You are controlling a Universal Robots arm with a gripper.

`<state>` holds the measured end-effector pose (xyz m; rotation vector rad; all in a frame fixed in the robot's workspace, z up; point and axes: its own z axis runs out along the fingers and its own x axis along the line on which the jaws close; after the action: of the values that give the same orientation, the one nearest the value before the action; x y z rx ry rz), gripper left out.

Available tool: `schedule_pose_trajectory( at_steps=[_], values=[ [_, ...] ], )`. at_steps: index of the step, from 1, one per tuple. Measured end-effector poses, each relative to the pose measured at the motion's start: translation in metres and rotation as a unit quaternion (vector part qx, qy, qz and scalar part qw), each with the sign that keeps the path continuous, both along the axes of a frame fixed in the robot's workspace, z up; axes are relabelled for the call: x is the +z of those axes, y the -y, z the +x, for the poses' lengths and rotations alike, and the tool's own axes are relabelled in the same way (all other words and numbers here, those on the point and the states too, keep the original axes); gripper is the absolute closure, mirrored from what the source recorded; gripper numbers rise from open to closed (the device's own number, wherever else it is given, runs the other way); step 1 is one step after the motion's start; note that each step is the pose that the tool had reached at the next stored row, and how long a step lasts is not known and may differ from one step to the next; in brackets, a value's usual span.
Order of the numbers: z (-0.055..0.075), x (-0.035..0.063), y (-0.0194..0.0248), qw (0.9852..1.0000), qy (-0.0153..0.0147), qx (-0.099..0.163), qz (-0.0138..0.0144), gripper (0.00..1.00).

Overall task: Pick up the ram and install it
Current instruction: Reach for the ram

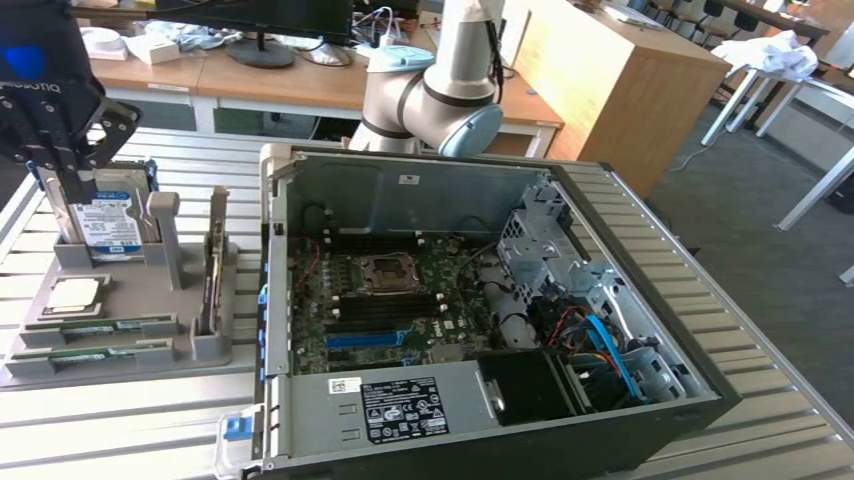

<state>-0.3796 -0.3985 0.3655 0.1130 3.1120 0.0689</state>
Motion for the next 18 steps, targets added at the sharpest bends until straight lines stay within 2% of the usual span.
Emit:
schedule_pose_trajectory(
  at_steps=[4,9,12,18],
  values=[
    [-0.0001,-0.0002,0.0000,1.0000,-0.0002,0.008,0.0000,0.90],
    [0.0000,-0.0007,0.0000,0.9995,-0.0006,0.030,0.0000,0.90],
    [0.0000,-0.0008,0.0000,0.9995,-0.0006,0.032,0.0000,0.90],
    [-0.0013,-0.0009,0.0036,0.9994,-0.0006,0.034,0.0000,0.90]
  ],
)
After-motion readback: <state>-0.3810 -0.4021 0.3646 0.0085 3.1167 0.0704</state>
